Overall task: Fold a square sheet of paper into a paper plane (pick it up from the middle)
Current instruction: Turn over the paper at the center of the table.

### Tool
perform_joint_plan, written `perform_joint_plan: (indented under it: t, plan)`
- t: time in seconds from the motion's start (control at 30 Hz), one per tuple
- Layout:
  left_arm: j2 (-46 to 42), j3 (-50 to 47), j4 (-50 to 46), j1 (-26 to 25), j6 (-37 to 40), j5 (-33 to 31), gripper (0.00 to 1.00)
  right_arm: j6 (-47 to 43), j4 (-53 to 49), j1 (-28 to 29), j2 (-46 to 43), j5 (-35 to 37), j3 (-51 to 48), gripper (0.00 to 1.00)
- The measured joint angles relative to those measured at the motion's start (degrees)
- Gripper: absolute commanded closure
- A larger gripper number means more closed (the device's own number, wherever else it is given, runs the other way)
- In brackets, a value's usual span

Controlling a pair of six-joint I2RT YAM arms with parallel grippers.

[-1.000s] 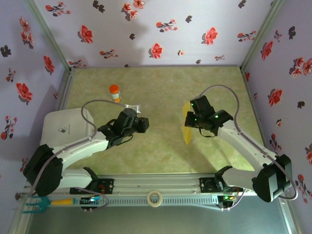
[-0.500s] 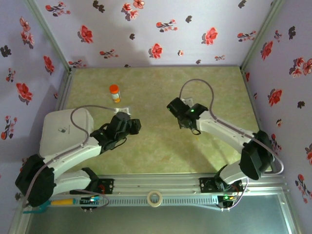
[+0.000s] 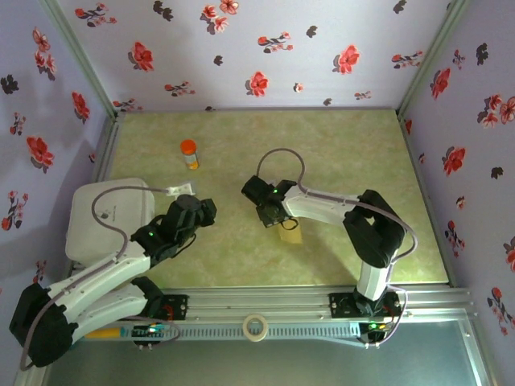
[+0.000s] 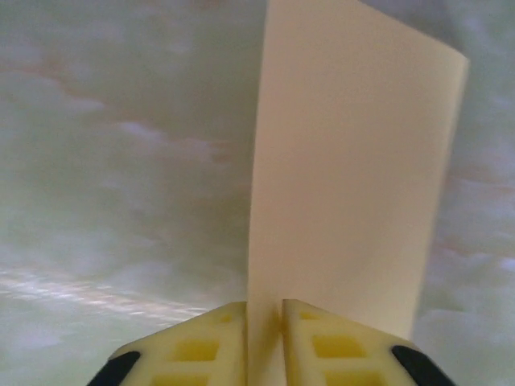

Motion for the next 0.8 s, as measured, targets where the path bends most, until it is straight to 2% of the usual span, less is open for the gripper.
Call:
perform_joint_plan:
  t: [0.03, 0.13, 0.23, 0.27, 0.37, 0.53, 0.63, 0.8]
  plan:
    - [0.11, 0.02, -0.22, 0.00, 0.00, 0.07, 0.68, -0.02, 1.29, -0.28, -0.33, -2.49, -0.07, 0.60]
    - [1.79, 0.46, -0.15, 0.09, 0.17, 1.46, 0.66, 1.42, 7.54, -2.47, -3.87, -9.27, -3.48, 0.52]
    - [5.70, 1.66, 0.50, 0.09, 0.79, 4.76, 0.65, 4.31, 15.04, -8.07, -12.59, -16.65, -12.22, 0.50]
    - [7.45, 2.38, 0.87, 0.09, 1.25, 6.25, 0.65, 5.27, 17.35, -10.54, -15.80, -19.02, -15.34, 0.52]
    - [14.03, 5.66, 2.03, 0.09, 2.25, 11.50, 0.65, 8.13, 22.84, -18.10, -23.41, -24.90, -22.71, 0.65]
    - [26.51, 12.79, 5.68, 0.09, 2.99, 22.43, 0.64, 12.52, 29.51, -28.15, -27.30, -34.38, -30.99, 0.86]
    - [32.92, 16.06, 8.07, 0.09, 2.56, 28.98, 0.64, 15.26, 33.33, -31.91, -27.28, -39.43, -35.67, 0.91]
    - [39.01, 19.30, 8.50, 0.09, 1.18, 34.62, 0.64, 17.16, 36.24, -32.74, -25.11, -44.68, -37.42, 0.96]
